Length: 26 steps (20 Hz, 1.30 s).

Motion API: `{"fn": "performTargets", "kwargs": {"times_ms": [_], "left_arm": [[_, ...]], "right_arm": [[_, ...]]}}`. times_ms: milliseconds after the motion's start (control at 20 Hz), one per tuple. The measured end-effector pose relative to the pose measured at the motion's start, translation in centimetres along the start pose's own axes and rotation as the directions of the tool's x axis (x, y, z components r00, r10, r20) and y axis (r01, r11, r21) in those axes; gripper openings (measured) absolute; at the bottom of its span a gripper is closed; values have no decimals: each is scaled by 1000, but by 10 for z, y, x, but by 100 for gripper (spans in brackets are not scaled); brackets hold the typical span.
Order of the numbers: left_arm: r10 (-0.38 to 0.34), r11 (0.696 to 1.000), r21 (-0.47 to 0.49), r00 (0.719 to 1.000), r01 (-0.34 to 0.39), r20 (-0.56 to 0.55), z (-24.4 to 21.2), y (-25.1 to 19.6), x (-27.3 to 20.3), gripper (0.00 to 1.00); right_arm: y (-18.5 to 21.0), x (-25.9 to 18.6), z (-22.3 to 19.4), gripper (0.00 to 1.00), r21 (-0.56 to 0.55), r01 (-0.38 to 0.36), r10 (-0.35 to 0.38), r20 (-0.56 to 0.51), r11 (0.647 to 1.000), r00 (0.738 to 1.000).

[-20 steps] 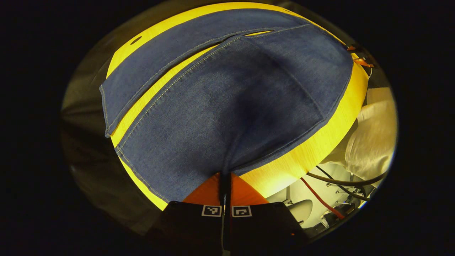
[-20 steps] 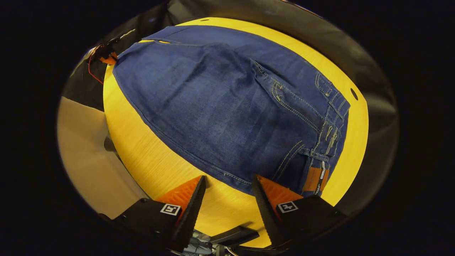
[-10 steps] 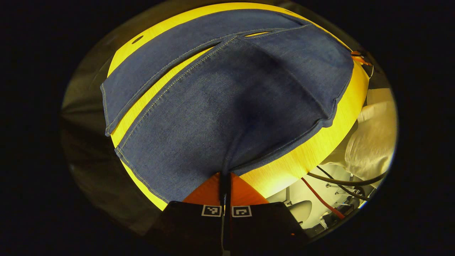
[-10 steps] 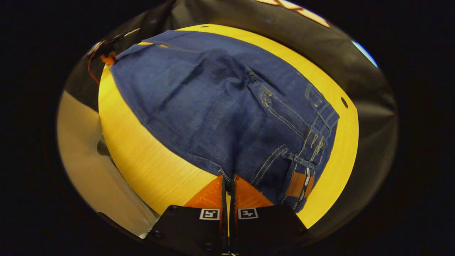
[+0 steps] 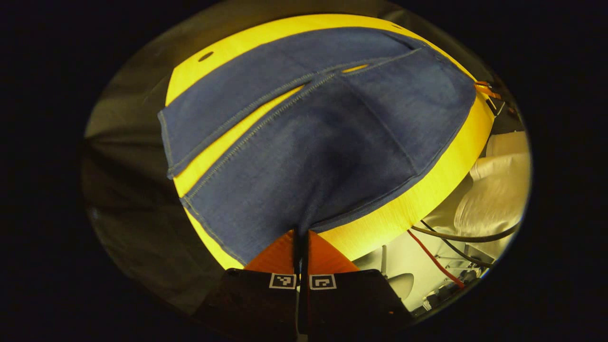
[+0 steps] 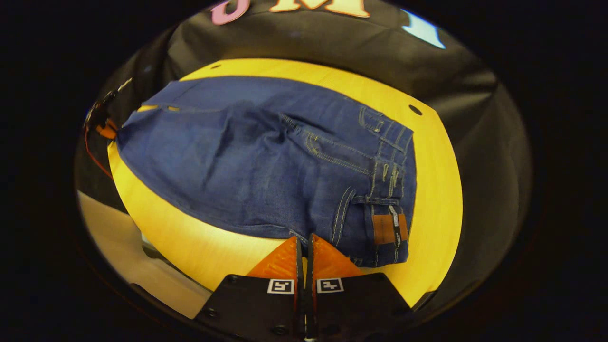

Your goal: Grasp the waist and the cuffs of the jeans and fold them to make the two legs overlap; first hold the waist and fold one-third of the jeans toward the cuffs, then hold the cuffs and fold the remaining one-third in the same direction to finish folding.

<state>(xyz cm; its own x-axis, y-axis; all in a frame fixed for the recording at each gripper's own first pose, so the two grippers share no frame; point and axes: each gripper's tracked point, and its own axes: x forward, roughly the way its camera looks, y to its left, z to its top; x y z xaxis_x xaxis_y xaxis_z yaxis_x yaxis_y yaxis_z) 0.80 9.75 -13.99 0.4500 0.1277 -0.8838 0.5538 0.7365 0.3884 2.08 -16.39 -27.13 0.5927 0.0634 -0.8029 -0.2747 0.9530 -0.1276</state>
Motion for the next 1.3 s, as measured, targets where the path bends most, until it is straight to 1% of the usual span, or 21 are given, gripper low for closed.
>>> {"fn": "performTargets", "kwargs": {"times_ms": [50, 200, 400, 500, 600, 650, 700, 800, 850, 900, 950, 1000, 1050, 1100, 1150, 1200, 1250, 1300], "left_arm": [[17, 1000, -10, 1000, -16, 21, 8, 5, -9, 0], [85, 996, 4, 994, -85, 63, 35, 30, -28, 0], [159, 987, 15, 981, -161, 111, 75, 59, -51, 0], [199, 979, 24, 973, -203, 115, 95, 76, -64, 0], [244, 968, 29, 962, -249, 123, 125, 102, -79, 0], [264, 962, 32, 956, -270, 125, 139, 114, -85, 0], [285, 956, 40, 950, -292, 130, 156, 126, -85, 0], [340, 936, 51, 932, -348, 124, 189, 151, -75, 0], [356, 930, 50, 928, -363, 112, 205, 159, -65, 0], [369, 926, 42, 925, -374, 94, 217, 166, -52, 0], [383, 921, 41, 920, -387, 84, 228, 172, -39, 0], [393, 917, 34, 916, -397, 83, 239, 178, -24, 0], [398, 916, 23, 914, -400, 77, 248, 179, -13, 0], [395, 918, 14, 916, -397, 73, 256, 179, 1, 0], [394, 918, 12, 917, -396, 67, 264, 182, 16, 0], [398, 917, 16, 915, -400, 60, 270, 190, 35, 0], [411, 911, 20, 910, -413, 60, 276, 194, 51, 0], [430, 902, 18, 902, -431, 51, 280, 201, 64, 0]], "right_arm": [[-4, -5, 10, 3, 21, 3, -3, 22, 1000, 1000], [-10, -19, 47, 3, 58, 22, -28, 100, 998, 995], [-22, -36, 106, 3, 97, 50, -70, 208, 994, 976], [-31, -32, 138, 3, 104, 57, -82, 250, 993, 965], [-42, -28, 170, 3, 96, 70, -95, 287, 993, 953], [-47, -23, 187, 0, 101, 73, -101, 302, 992, 948], [-51, -16, 202, 3, 112, 71, -103, 309, 991, 945], [-58, 4, 226, 3, 134, 55, -95, 311, 989, 946], [-62, 19, 235, 0, 146, 53, -95, 303, 988, 948], [-65, 35, 242, 3, 158, 53, -97, 289, 986, 952], [-68, 52, 249, 3, 180, 51, -100, 276, 982, 956], [-72, 72, 253, 0, 212, 44, -99, 259, 976, 961], [-75, 89, 254, 2, 246, 39, -99, 237, 969, 966], [-77, 106, 253, 3, 269, 37, -99, 220, 962, 971], [-80, 119, 250, 3, 285, 38, -100, 206, 958, 973], [-83, 134, 251, 0, 300, 39, -103, 199, 953, 975], [-84, 144, 252, 0, 314, 39, -106, 198, 949, 974], [-86, 151, 254, 3, 329, 42, -112, 198, 943, 974]]}}
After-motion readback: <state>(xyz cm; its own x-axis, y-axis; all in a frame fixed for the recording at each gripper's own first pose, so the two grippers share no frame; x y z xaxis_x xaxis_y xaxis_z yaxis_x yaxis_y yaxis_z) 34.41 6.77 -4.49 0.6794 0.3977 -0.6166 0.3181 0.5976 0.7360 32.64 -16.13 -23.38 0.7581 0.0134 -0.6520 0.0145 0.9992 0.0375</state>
